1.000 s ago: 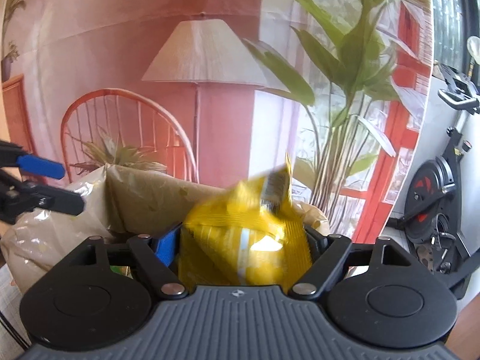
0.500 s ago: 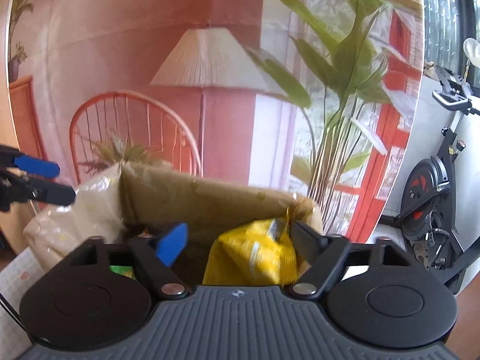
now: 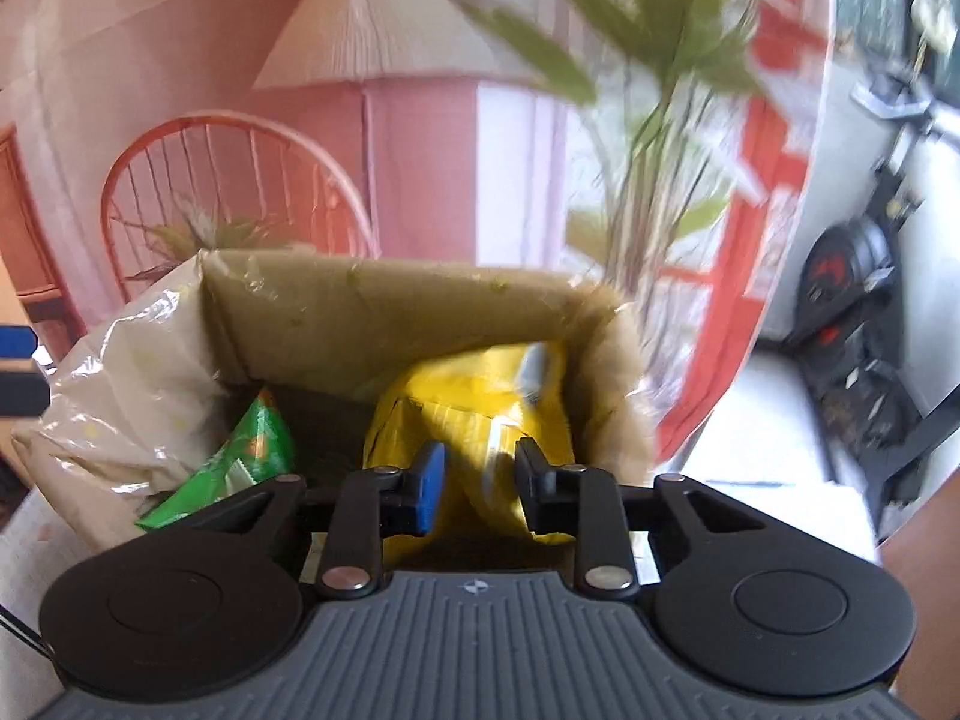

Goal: Organize snacks
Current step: 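Open both tools to drop the green and yellow bags into the box, then lower both tools to the orange chip bags beside the box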

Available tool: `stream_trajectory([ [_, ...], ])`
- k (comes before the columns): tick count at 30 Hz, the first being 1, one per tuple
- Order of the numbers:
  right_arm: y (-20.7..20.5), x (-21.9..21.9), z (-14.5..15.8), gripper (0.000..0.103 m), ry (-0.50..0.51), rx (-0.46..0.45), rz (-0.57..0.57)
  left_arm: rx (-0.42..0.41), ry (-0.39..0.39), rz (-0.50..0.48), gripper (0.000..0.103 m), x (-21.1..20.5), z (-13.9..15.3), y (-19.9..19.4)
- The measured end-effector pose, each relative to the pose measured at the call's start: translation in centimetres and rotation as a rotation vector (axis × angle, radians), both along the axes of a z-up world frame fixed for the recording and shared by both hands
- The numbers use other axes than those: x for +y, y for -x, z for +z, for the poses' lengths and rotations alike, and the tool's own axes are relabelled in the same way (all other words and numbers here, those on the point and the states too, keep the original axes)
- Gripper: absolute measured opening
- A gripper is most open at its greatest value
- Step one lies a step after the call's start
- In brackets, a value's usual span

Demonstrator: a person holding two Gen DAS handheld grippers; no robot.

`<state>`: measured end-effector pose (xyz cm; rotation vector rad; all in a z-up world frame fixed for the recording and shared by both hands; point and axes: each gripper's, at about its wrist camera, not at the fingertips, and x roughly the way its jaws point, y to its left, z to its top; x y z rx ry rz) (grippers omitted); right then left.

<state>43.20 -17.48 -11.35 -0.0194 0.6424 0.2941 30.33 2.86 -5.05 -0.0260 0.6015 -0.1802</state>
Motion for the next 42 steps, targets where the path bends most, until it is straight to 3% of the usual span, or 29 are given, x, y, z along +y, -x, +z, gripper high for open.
stream_trajectory([
  [7,-2.6,0.9,-0.6,0.028,-0.034,0.115,0.021,0.002,0.012,0.008,0.086,0.3,-0.3,0.4],
  [12,-2.4,0.5,0.1,0.028,-0.160,0.130,0.065,0.001,0.018,0.007,0.086,0.7,-0.2,0.6],
  [23,2.8,-0.9,1.6,0.028,-0.133,0.008,0.035,-0.019,0.039,-0.024,0.086,1.3,-0.1,2.6],
  [32,10.2,-1.7,1.7,0.030,-0.200,-0.109,0.026,-0.009,0.071,-0.064,0.085,3.4,-0.8,6.0],
  [39,14.5,-1.4,-0.6,0.032,-0.245,-0.115,0.025,-0.020,0.084,-0.059,0.086,4.6,-1.9,8.5],
  [42,15.8,-0.7,-2.5,0.042,-0.217,-0.101,0.029,-0.002,0.112,-0.053,0.086,4.8,-3.4,9.0],
])
